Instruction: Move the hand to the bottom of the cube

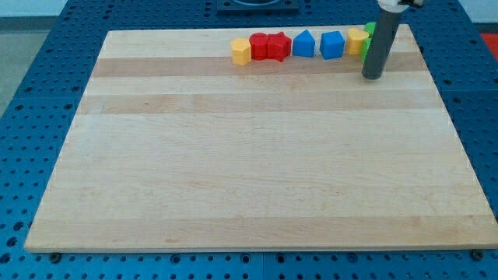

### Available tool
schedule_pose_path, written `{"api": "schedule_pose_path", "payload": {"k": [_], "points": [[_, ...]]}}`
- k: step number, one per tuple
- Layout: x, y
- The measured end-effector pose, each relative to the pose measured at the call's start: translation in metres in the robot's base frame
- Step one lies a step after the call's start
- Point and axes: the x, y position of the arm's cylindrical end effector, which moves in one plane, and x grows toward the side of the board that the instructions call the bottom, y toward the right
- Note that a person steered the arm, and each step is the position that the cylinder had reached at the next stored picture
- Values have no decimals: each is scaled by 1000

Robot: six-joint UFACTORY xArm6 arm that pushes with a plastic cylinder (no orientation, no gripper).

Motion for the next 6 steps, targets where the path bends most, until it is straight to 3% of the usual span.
{"api": "schedule_pose_path", "payload": {"k": [2, 4, 5, 6], "points": [[-1, 81], [15, -30], [16, -56], [-18, -52]]}}
